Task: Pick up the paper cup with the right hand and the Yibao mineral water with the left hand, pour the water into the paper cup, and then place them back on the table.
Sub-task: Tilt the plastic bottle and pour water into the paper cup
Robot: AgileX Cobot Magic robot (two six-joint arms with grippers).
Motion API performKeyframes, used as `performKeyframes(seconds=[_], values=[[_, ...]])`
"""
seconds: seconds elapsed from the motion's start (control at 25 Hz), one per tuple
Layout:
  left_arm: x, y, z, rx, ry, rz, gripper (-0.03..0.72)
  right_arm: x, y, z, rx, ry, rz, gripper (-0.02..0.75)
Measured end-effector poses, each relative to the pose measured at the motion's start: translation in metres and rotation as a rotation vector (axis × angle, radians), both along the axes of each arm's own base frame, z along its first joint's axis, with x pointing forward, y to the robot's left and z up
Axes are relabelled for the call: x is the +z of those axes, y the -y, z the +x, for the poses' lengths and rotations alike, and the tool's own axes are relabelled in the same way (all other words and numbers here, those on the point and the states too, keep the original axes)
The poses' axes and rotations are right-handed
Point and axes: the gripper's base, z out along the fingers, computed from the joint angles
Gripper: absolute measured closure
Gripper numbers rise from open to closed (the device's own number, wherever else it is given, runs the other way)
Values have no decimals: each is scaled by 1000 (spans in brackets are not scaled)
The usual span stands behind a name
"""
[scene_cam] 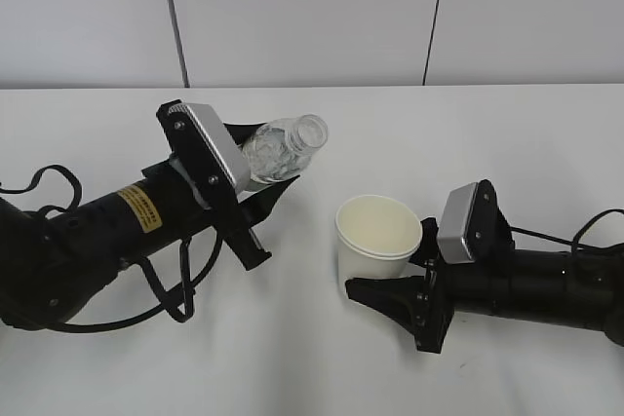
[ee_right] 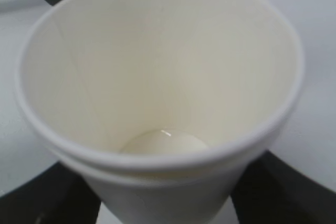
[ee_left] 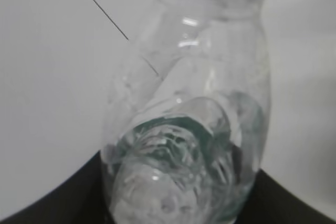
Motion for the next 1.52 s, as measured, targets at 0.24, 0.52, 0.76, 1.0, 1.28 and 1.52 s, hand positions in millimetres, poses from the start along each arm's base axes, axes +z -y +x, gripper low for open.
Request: performKeyframes(seconds=[0.24,0.52,0.76,1.0,1.28,1.52], values=[[0,0,0,-4,75,72,300,1,-9,-1,8,1,5,221],[0,0,0,-7,98,93,300,2,-19,-1,23,12,12,221],[0,0,0,-17,164,159,301,3,-21,-1,26,7,15,222],[1,0,1,-24,225,211,301,3,-22,-1,29,7,17,222],[1,0,1,-28,261,244,301,-7,-26,4,60,-8,14,222],[2,0,1,-36,321,302,301,-8,-28,3,72,-10,14,222]])
